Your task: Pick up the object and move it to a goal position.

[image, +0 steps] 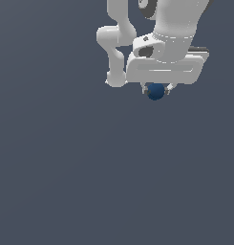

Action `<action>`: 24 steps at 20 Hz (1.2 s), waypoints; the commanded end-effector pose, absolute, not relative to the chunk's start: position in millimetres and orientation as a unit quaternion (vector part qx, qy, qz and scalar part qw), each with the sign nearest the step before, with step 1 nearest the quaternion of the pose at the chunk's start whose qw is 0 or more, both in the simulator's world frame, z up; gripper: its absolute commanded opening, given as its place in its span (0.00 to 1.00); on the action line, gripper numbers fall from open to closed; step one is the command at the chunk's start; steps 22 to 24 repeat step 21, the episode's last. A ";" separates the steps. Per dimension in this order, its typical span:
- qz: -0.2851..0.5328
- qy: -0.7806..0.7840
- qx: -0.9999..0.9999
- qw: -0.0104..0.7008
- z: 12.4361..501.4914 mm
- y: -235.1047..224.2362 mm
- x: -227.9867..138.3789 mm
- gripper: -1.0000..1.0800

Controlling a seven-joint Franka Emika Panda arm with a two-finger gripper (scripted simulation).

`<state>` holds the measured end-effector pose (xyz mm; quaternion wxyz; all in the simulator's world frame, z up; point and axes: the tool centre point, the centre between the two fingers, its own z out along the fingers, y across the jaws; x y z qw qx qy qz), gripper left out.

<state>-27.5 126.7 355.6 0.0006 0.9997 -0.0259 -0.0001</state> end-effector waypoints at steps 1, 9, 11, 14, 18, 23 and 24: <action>0.000 -0.026 1.000 0.001 384.0 133.5 -36.4 0.00; 0.000 -0.026 1.000 0.000 452.7 151.0 -55.1 0.00; 0.000 -0.026 1.000 0.000 463.9 154.0 -57.7 0.00; 0.000 -0.026 1.000 0.000 476.4 157.5 -60.5 0.00; 0.000 -0.026 1.000 0.000 485.9 159.8 -62.1 0.00; 0.000 -0.026 1.000 0.000 487.8 160.5 -62.4 0.00; 0.000 -0.026 1.000 0.000 487.8 160.5 -62.4 0.00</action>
